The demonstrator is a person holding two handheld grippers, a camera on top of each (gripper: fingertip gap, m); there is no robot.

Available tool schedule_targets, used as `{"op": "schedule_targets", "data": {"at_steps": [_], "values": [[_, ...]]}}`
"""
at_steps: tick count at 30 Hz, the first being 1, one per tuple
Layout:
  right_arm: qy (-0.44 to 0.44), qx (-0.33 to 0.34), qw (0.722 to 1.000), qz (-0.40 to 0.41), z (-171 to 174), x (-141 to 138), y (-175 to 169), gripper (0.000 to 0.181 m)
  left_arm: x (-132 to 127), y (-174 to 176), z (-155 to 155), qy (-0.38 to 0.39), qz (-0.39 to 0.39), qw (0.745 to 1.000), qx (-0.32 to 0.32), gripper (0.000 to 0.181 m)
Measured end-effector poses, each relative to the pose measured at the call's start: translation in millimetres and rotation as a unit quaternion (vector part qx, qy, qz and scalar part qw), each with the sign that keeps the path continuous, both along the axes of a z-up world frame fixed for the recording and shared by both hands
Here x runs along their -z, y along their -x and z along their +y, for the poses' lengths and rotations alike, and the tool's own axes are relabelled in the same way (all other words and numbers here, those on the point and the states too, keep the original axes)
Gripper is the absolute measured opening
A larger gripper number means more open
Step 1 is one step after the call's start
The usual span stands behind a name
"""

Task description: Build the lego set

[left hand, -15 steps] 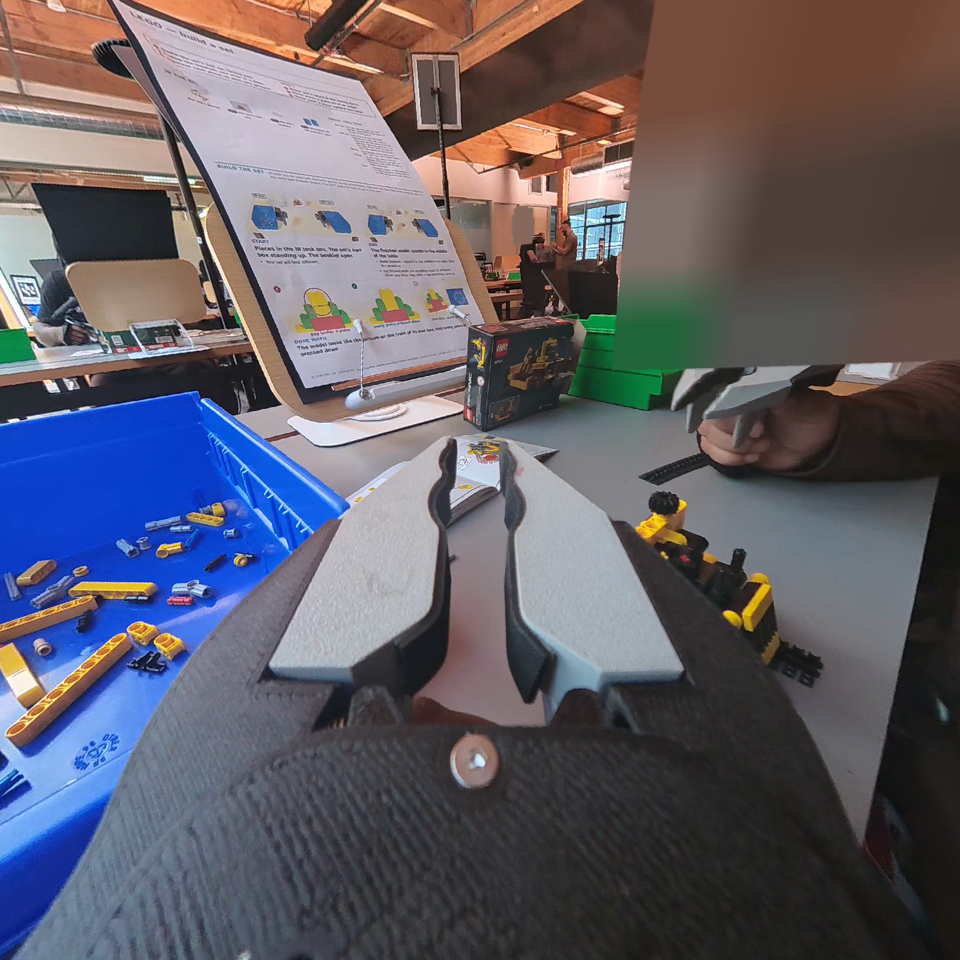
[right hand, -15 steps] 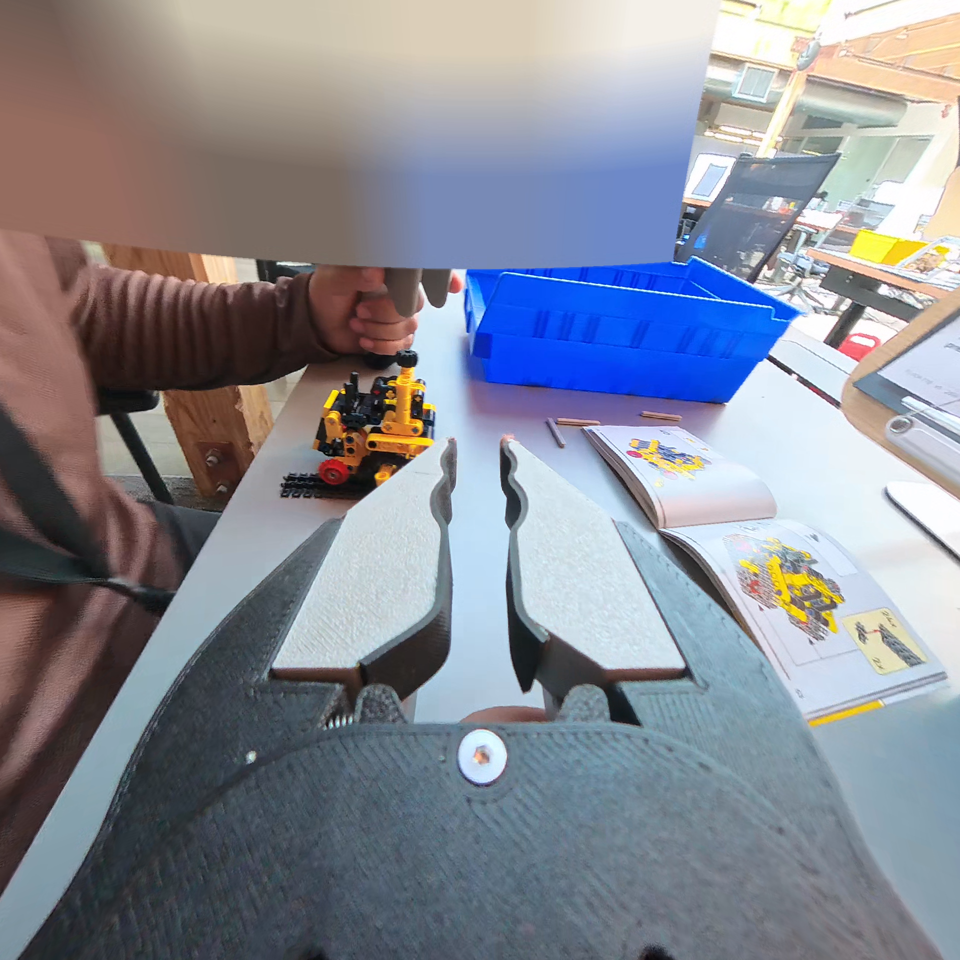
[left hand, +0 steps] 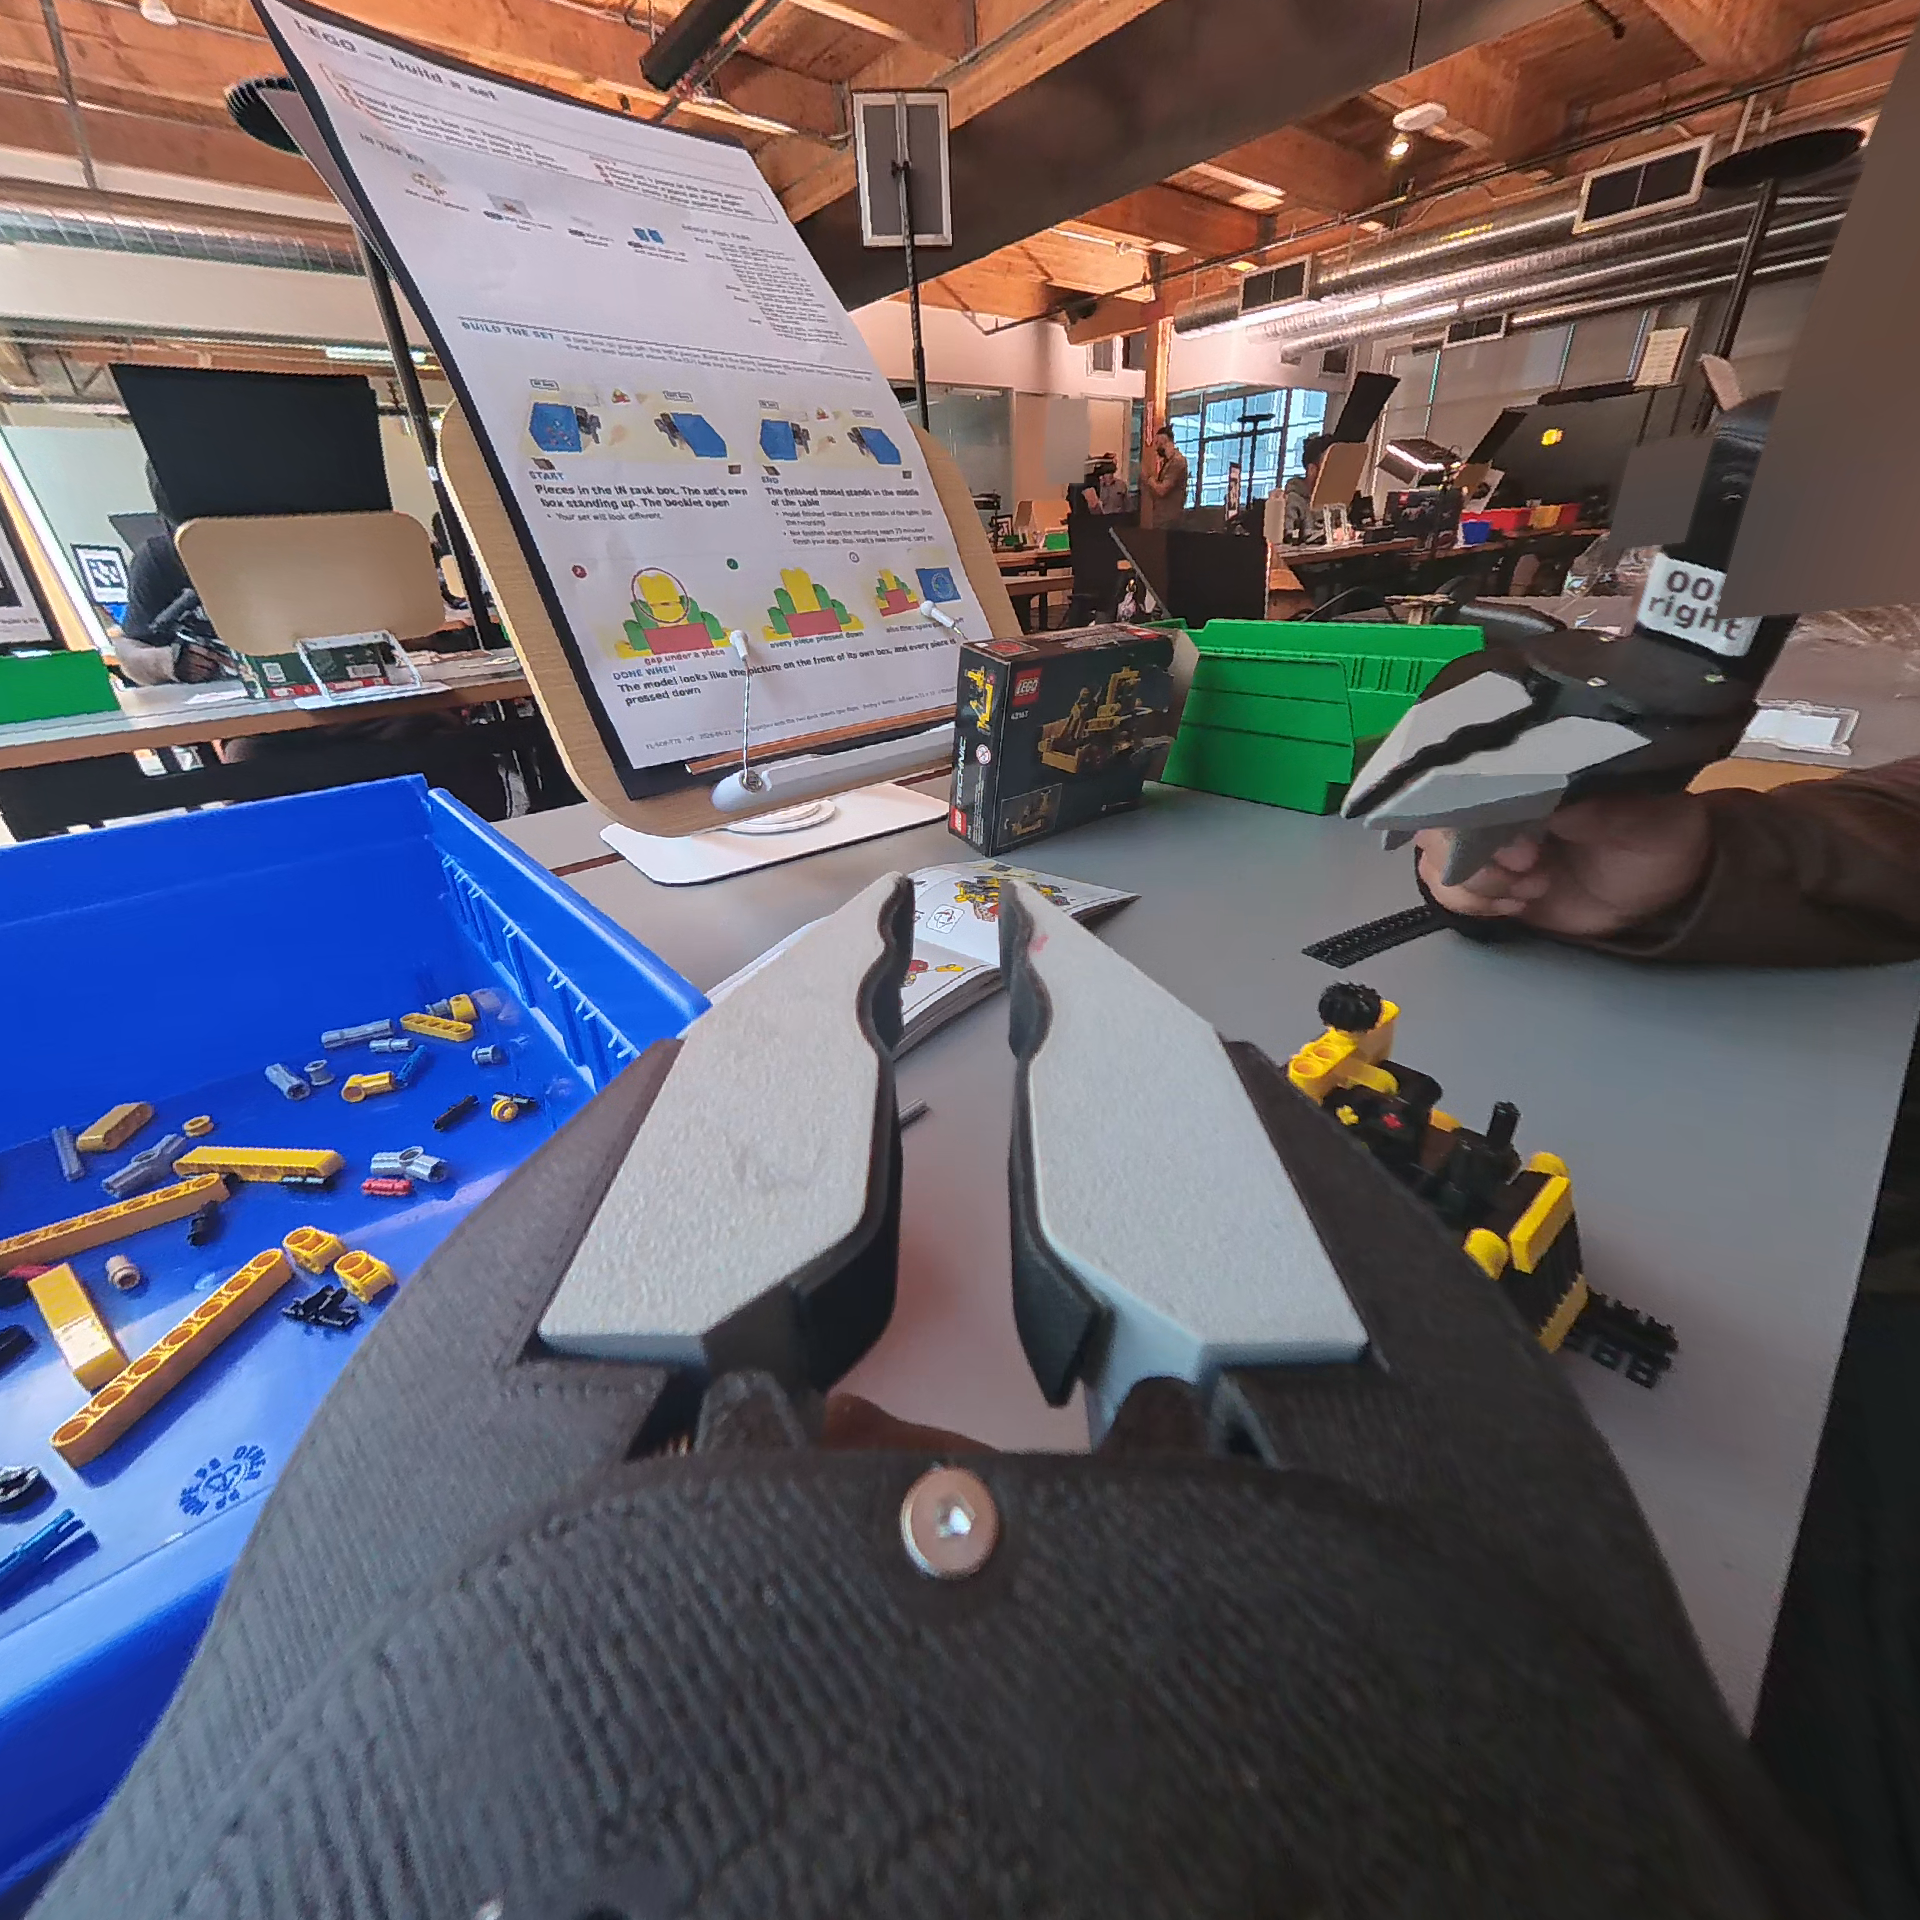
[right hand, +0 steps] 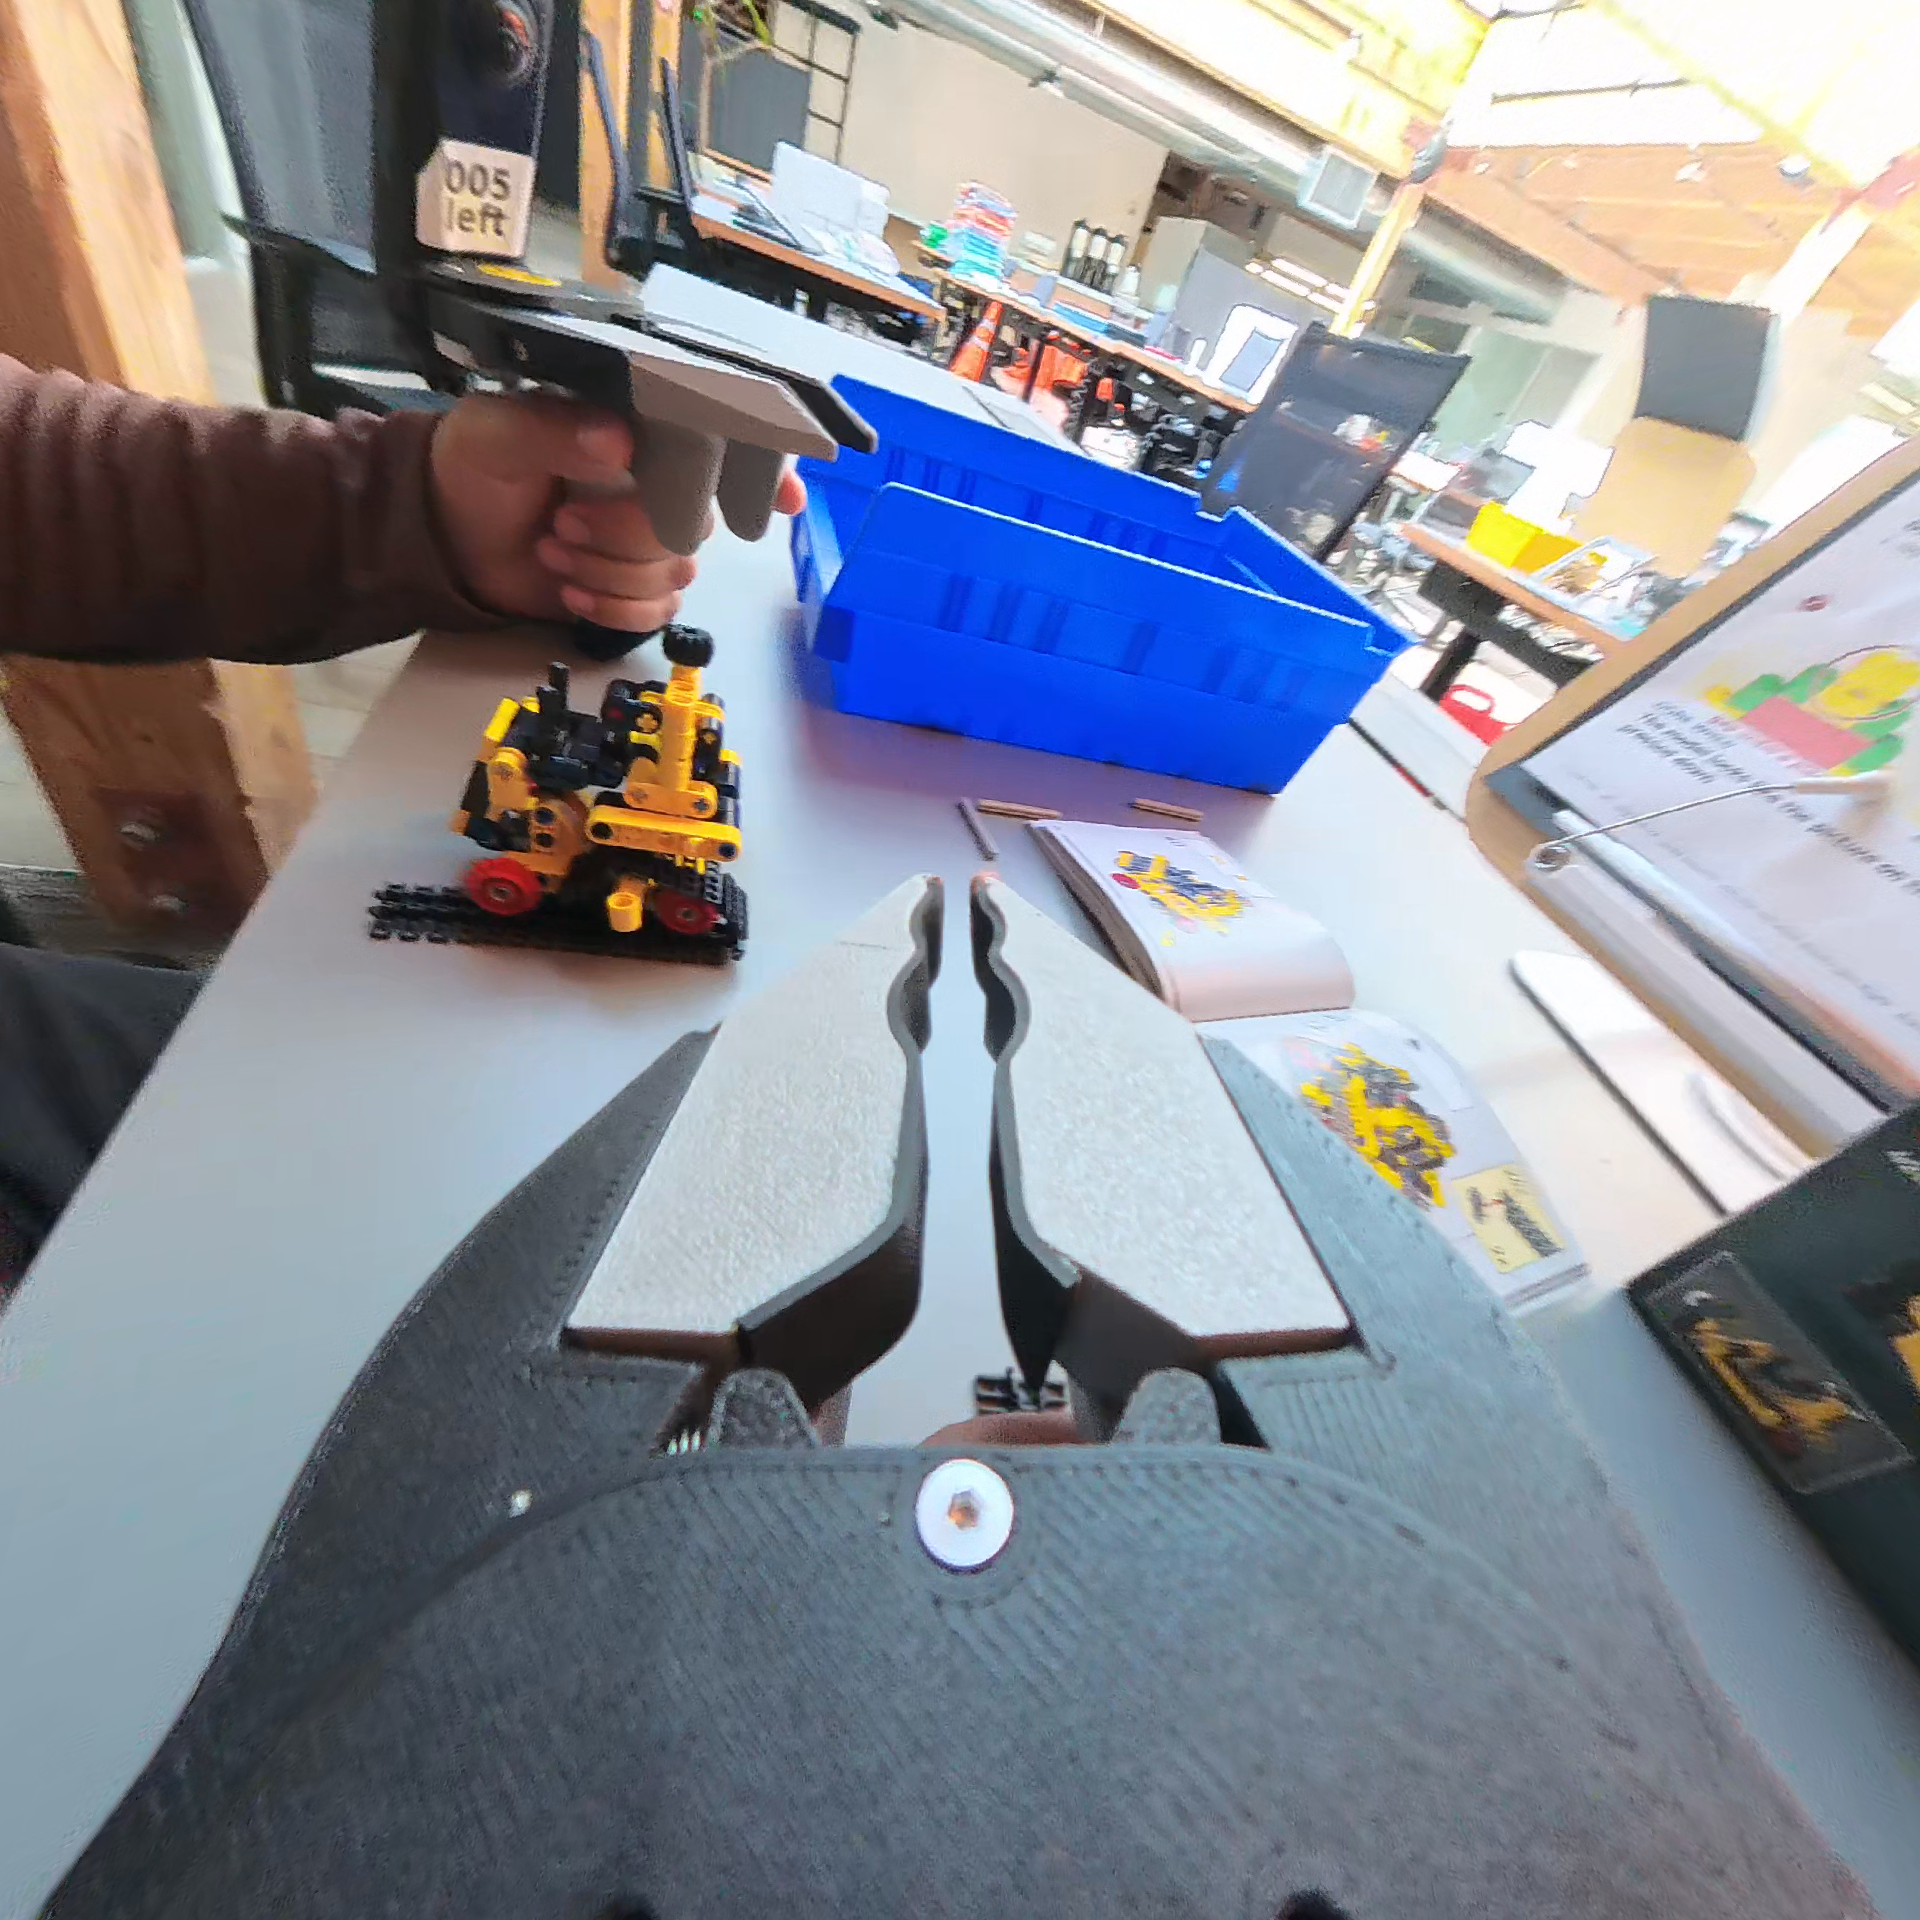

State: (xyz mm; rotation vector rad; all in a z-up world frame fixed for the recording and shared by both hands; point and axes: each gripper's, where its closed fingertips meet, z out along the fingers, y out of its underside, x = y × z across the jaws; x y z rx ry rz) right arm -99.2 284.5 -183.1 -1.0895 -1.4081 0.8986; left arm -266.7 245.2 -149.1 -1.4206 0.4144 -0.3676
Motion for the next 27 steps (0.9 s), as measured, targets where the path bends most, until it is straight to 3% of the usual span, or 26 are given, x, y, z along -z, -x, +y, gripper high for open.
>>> {"op": "schedule_targets", "data": {"at_steps": [14,27], "values": [[-0.072,0.072,0.995,-0.010,10.5,1.6,-0.4,0.000,-1.1,4.5,1.1,0.000,-0.010,1.000,-0.011,0.013],[-0.080,0.018,0.996,-0.045,-11.4,14.8,5.1,0.000,1.1,0.9,6.1,0.014,-0.012,1.000,0.008,0.014]]}}
